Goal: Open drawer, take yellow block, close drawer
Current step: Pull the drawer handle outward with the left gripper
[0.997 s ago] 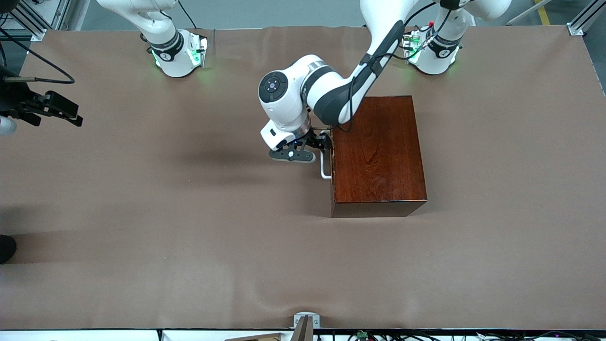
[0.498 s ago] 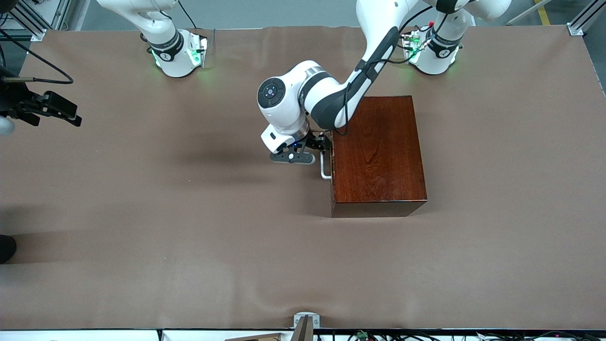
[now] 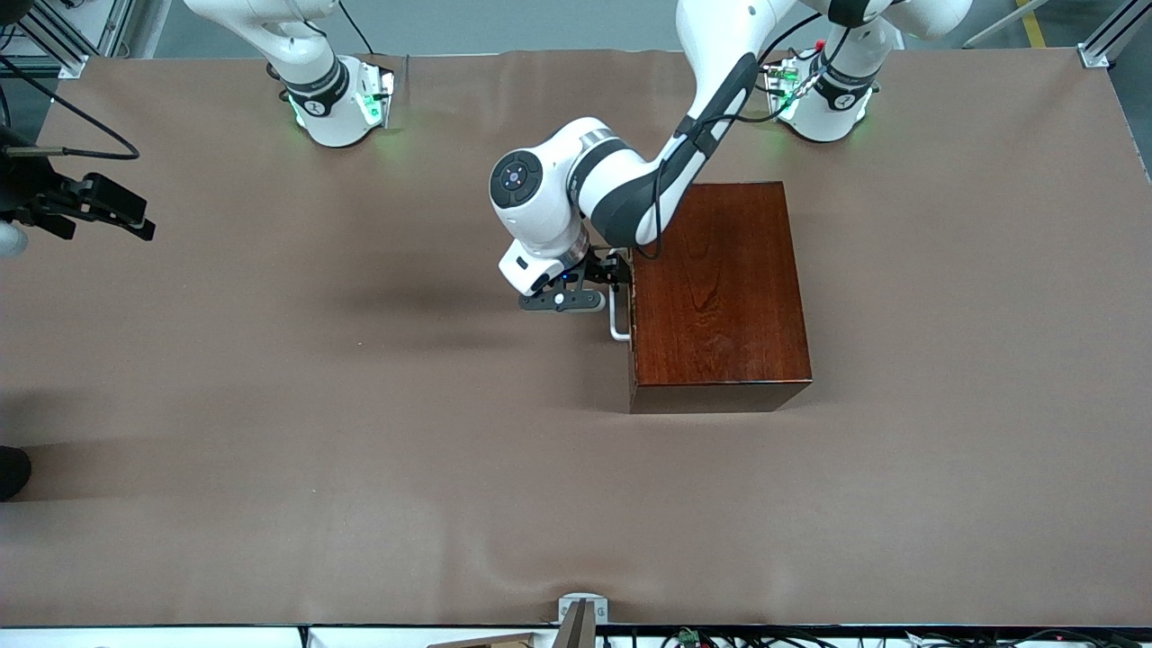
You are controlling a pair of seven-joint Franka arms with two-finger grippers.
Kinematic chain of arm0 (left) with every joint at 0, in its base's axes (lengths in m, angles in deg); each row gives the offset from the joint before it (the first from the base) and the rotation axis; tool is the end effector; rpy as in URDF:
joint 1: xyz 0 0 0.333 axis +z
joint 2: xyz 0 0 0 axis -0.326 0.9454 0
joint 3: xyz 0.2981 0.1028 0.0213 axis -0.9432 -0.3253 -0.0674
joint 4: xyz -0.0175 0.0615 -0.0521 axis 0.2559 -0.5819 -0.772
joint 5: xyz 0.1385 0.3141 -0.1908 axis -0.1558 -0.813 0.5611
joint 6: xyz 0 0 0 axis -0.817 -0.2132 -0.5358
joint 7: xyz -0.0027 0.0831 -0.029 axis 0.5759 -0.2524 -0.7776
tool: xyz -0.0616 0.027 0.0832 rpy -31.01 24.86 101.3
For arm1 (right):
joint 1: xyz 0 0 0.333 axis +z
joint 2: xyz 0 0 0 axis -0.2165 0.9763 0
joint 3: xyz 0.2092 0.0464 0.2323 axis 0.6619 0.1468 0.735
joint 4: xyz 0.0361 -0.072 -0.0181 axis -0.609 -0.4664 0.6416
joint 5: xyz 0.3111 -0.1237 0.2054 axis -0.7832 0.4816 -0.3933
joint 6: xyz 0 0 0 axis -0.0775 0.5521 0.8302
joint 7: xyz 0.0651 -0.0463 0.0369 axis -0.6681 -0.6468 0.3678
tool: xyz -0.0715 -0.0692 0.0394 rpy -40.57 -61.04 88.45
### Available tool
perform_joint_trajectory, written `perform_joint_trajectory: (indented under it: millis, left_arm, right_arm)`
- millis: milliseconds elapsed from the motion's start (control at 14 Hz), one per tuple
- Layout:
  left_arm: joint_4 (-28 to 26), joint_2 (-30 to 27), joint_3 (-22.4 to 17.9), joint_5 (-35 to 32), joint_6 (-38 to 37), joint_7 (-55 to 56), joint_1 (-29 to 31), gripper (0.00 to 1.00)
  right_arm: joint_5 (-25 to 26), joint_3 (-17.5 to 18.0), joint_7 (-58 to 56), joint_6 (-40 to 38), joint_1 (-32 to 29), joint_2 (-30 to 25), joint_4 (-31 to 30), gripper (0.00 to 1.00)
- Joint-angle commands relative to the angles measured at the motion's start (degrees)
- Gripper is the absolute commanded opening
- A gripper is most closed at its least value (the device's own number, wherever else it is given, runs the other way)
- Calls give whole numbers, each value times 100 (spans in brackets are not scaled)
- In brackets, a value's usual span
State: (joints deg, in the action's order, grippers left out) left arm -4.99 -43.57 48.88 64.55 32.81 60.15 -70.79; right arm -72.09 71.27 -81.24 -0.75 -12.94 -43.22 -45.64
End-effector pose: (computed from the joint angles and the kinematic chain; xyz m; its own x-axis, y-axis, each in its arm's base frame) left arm 0.4672 -0.5499 0.2967 0.9983 -0.0427 -0.0390 -0.0505 -0.9716 -0.2310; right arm 0.5437 -0.0010 0.6376 0.9986 -0.0349 -0.0396 -0.0355 -0.9993 -0.0143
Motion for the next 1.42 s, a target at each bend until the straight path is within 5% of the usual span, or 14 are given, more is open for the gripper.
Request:
perform_joint_trajectory:
  millis: [0, 1353]
  left_arm:
    - [160, 138, -65, -147, 23, 168, -54, 100]
    - [186, 226, 208, 116, 1332, 282, -63, 100]
  right_arm:
    - [72, 21, 34, -32, -9, -17, 3, 100]
    - [72, 21, 34, -41, -36, 35, 2, 100]
